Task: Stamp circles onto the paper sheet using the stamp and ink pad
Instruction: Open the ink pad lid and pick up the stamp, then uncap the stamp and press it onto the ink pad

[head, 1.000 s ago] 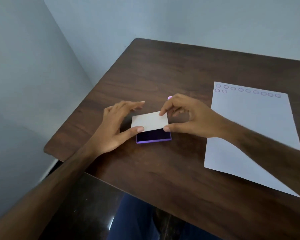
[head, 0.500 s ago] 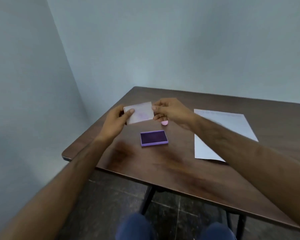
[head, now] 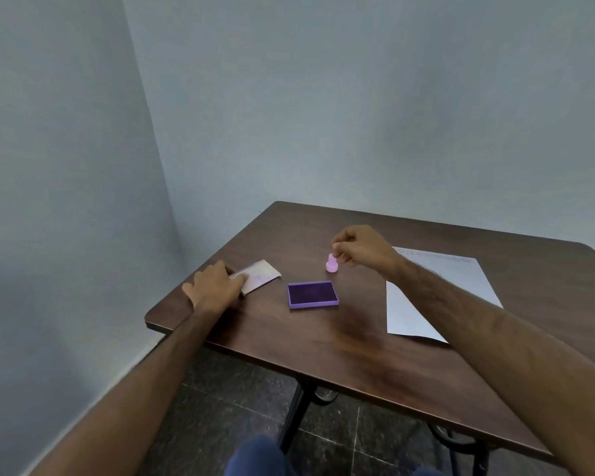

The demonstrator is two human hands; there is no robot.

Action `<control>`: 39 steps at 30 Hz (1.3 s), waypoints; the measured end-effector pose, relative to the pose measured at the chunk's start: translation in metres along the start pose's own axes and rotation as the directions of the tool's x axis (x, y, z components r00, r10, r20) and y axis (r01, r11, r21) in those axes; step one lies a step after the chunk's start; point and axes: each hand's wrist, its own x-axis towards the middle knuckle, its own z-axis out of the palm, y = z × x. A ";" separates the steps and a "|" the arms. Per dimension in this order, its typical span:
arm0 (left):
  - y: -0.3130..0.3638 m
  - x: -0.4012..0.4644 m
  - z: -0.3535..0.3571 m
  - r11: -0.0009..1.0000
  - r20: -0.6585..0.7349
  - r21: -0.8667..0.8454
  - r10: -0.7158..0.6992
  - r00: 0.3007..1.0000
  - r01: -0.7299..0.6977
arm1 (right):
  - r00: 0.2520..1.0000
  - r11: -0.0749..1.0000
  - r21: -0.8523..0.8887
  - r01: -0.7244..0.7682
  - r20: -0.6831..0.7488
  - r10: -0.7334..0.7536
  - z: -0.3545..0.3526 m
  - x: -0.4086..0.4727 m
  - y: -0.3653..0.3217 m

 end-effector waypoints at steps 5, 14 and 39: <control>-0.004 0.005 0.009 0.993 -0.029 0.088 0.081 0.996 -0.078 | 0.996 0.971 -0.237 0.019 -0.082 -0.040 0.009 0.022 0.022; 0.026 -0.002 0.017 0.896 -0.089 -0.001 0.442 0.892 -0.444 | 0.996 0.929 -0.363 0.074 0.075 -0.050 0.034 0.044 0.036; 0.064 -0.008 0.040 0.622 -0.221 -0.193 0.726 0.651 -0.759 | 0.977 0.874 0.478 0.088 0.127 -0.169 0.045 0.007 0.039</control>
